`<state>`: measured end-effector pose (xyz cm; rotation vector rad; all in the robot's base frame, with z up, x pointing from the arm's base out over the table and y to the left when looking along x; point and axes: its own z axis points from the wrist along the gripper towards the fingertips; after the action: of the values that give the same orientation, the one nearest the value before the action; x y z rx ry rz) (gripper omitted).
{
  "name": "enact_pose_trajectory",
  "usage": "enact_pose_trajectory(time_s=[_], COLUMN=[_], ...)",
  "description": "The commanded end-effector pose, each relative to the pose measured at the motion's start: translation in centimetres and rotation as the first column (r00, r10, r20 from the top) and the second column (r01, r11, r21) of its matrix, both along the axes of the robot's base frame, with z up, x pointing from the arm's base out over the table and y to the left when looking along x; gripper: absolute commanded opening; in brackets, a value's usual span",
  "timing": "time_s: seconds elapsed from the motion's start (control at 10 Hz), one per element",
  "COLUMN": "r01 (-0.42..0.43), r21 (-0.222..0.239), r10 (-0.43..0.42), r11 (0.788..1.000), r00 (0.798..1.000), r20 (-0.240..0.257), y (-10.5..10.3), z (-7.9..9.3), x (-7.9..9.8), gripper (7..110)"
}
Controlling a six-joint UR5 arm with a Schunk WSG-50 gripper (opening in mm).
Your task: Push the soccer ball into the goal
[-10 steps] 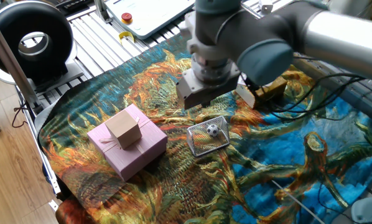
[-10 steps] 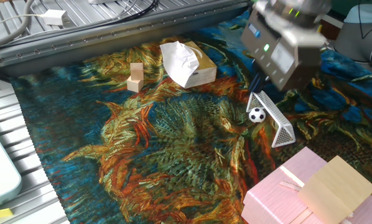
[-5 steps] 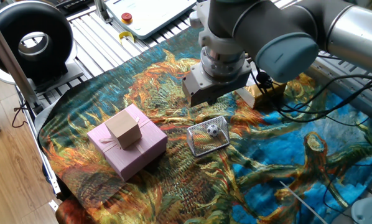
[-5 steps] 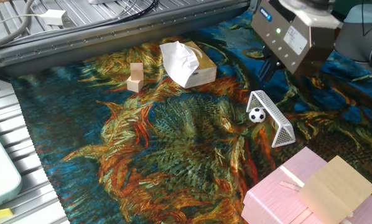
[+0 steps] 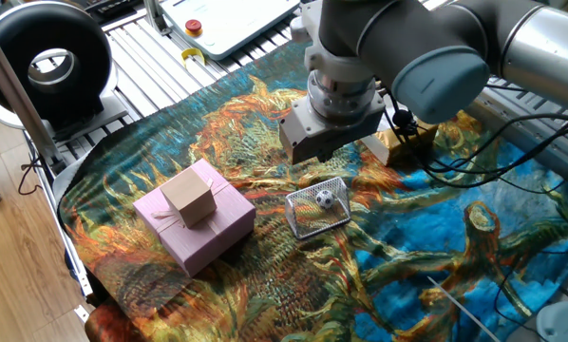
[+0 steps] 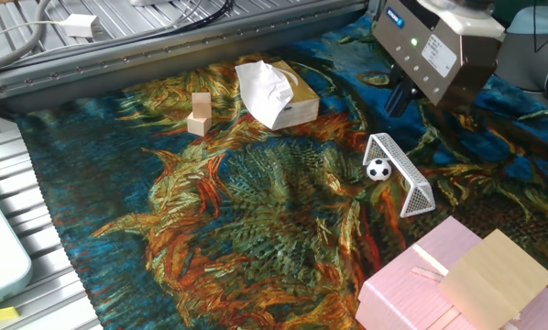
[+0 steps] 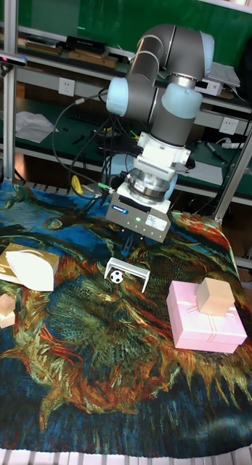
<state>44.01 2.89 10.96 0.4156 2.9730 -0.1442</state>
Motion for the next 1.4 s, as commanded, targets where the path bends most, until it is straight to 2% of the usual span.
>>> enact_pose_trajectory(time_s=[0.0,0.4,0.6,0.7,1.0,1.3], r01=[-0.016,-0.036,-0.035,-0.030,-0.031,-0.042], r21=[0.027,0.031,0.013,0.001,0.005,-0.022], r10=[0.016,0.038,0.036,0.030,0.032,0.041], r11=[1.000,0.999,0.999,1.000,0.999,0.999], r00=[0.999,0.998,0.996,0.997,0.997,0.996], r20=[-0.034,-0.052,-0.076,-0.077,-0.068,-0.080], y=[0.8,1.1,0.5,0.0,0.2,-0.5], z=[-0.5,-0.6,-0.7,-0.7,-0.7,-0.8], x=[-0.3,-0.7,-1.1,-1.2,-1.0,-1.0], gripper=[7,7,7,7,7,7])
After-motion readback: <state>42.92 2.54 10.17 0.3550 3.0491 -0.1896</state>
